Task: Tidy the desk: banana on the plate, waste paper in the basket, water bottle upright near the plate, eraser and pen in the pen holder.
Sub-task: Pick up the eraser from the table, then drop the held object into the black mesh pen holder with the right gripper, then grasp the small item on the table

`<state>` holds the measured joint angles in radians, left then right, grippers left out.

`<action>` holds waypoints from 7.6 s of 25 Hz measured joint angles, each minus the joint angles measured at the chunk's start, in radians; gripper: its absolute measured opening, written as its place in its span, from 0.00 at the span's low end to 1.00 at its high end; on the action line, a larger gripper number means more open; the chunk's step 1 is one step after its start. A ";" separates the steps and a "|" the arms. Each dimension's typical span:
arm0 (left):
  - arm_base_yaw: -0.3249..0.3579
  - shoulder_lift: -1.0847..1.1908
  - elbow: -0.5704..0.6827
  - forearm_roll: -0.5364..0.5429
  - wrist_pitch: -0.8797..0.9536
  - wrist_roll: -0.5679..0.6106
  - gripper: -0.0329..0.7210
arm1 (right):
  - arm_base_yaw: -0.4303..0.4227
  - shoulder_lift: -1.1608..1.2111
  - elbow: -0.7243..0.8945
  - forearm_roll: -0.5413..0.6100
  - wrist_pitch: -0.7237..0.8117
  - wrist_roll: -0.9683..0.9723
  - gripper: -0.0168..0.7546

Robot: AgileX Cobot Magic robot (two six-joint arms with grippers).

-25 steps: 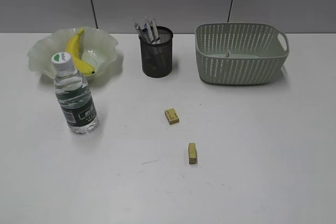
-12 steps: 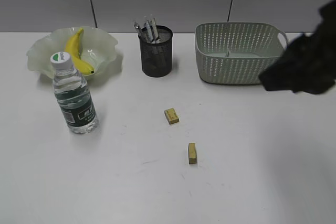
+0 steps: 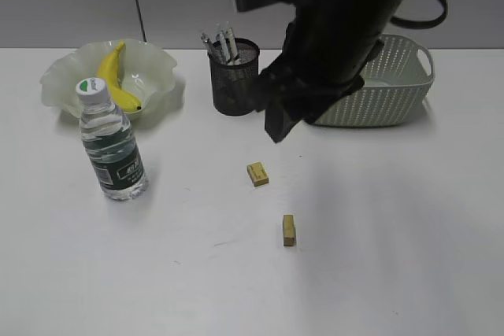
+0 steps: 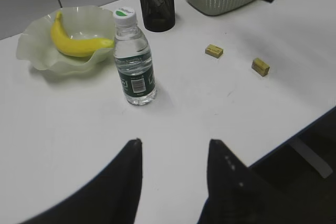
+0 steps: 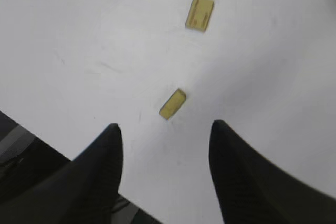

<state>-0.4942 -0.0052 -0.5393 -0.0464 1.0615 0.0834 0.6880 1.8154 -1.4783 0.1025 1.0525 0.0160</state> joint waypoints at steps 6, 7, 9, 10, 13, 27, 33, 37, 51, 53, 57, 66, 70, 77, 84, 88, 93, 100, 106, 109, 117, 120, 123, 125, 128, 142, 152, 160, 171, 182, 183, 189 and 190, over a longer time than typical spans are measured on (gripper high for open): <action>0.000 0.000 0.000 0.001 0.000 -0.001 0.46 | 0.000 0.183 -0.039 0.015 0.113 0.153 0.57; 0.000 0.000 0.000 0.001 0.000 -0.001 0.46 | 0.000 0.204 -0.039 0.025 0.109 0.162 0.57; 0.000 0.000 0.000 0.002 0.000 -0.001 0.46 | 0.000 0.240 -0.039 0.043 0.105 0.169 0.57; 0.000 0.000 0.000 0.002 0.000 -0.001 0.46 | 0.000 0.258 -0.040 0.048 0.097 0.170 0.57; 0.000 -0.001 0.000 0.002 0.000 -0.002 0.46 | 0.000 0.305 -0.040 0.050 0.068 0.173 0.57; 0.000 -0.001 0.000 0.003 0.000 -0.002 0.46 | 0.000 0.427 -0.040 0.044 0.017 0.175 0.35; 0.000 -0.001 0.000 0.003 0.000 -0.002 0.46 | 0.000 0.420 -0.042 -0.004 0.040 0.165 0.18; 0.000 -0.001 0.000 0.003 0.000 -0.002 0.46 | 0.000 0.333 -0.053 -0.015 0.036 0.148 0.18; 0.000 -0.001 0.000 0.003 0.000 -0.002 0.46 | -0.002 0.176 -0.206 -0.164 -0.662 0.121 0.18; 0.000 -0.001 0.000 0.003 0.000 -0.002 0.46 | -0.010 0.197 -0.207 -0.186 -0.751 0.121 0.18; 0.000 -0.001 0.000 0.003 0.000 -0.002 0.46 | -0.049 0.270 -0.208 -0.202 -0.850 0.121 0.18; 0.000 -0.001 0.000 0.003 0.000 -0.002 0.46 | -0.093 0.432 -0.208 -0.210 -0.976 0.121 0.18; 0.000 -0.001 0.000 0.003 0.000 -0.002 0.46 | -0.093 0.462 -0.208 -0.210 -0.977 0.121 0.27; 0.000 -0.001 0.000 0.003 0.000 -0.002 0.46 | -0.093 0.435 -0.208 -0.211 -1.001 0.121 0.65; 0.000 -0.001 0.000 0.003 0.000 -0.002 0.46 | -0.093 0.267 -0.208 -0.211 -0.760 0.121 0.68; 0.000 -0.001 0.000 0.003 0.000 -0.002 0.46 | -0.093 0.142 -0.208 -0.215 -0.462 0.107 0.68; 0.000 -0.001 0.000 0.003 0.000 -0.002 0.46 | -0.090 -0.007 -0.208 -0.214 -0.132 -0.053 0.68; 0.000 -0.001 0.000 0.003 0.000 -0.002 0.46 | -0.090 -0.303 -0.088 -0.182 0.120 -0.086 0.68; 0.000 -0.001 0.000 0.003 0.000 -0.002 0.46 | -0.090 -0.652 0.220 -0.091 0.143 -0.086 0.68; 0.000 -0.001 0.000 0.003 0.000 -0.002 0.46 | -0.090 -0.843 0.384 -0.081 0.146 -0.075 0.68; 0.000 0.013 -0.009 -0.015 -0.022 -0.002 0.46 | -0.090 -1.365 0.776 -0.079 0.131 -0.055 0.68; 0.000 0.053 -0.027 -0.046 -0.123 -0.002 0.46 | -0.090 -1.548 0.882 -0.079 0.108 -0.055 0.68; 0.000 0.168 -0.038 -0.081 -0.234 -0.002 0.46 | -0.090 -1.702 0.932 -0.078 0.074 -0.054 0.68; 0.000 0.269 -0.043 -0.123 -0.292 -0.002 0.46 | -0.090 -1.789 0.944 -0.078 0.039 -0.054 0.68; 0.000 0.460 -0.070 -0.198 -0.369 0.001 0.46 | -0.089 -1.822 0.966 -0.078 0.006 -0.054 0.68; -0.146 1.379 -0.543 -0.371 -0.443 0.103 0.46 | -0.088 -1.822 0.969 -0.078 -0.010 -0.053 0.68; -0.208 1.870 -0.925 -0.331 -0.303 -0.214 0.52 | -0.088 -1.822 0.969 -0.078 -0.010 -0.053 0.68; -0.208 2.149 -1.252 -0.095 -0.010 -0.582 0.54 | -0.088 -1.822 0.969 -0.078 -0.012 -0.052 0.67; -0.208 2.437 -1.609 -0.070 0.148 -0.745 0.55 | -0.088 -1.822 0.969 -0.078 -0.012 -0.052 0.64; -0.198 2.455 -1.629 -0.101 0.152 -0.767 0.55 | -0.088 -1.822 0.969 -0.078 -0.013 -0.052 0.64; -0.198 2.450 -1.632 -0.102 0.152 -0.767 0.55 | -0.088 -1.822 0.969 -0.078 -0.013 -0.052 0.64; -0.198 2.438 -1.632 -0.114 0.152 -0.767 0.55 | -0.088 -1.822 0.969 -0.078 -0.013 -0.052 0.64; -0.198 2.438 -1.630 -0.113 0.152 -0.766 0.55 | -0.088 -1.822 0.969 -0.078 -0.013 -0.052 0.64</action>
<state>-0.6927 2.4329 -2.1697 -0.1596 1.2139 -0.6829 0.5997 -0.0067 -0.5097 0.0241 1.0398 -0.0363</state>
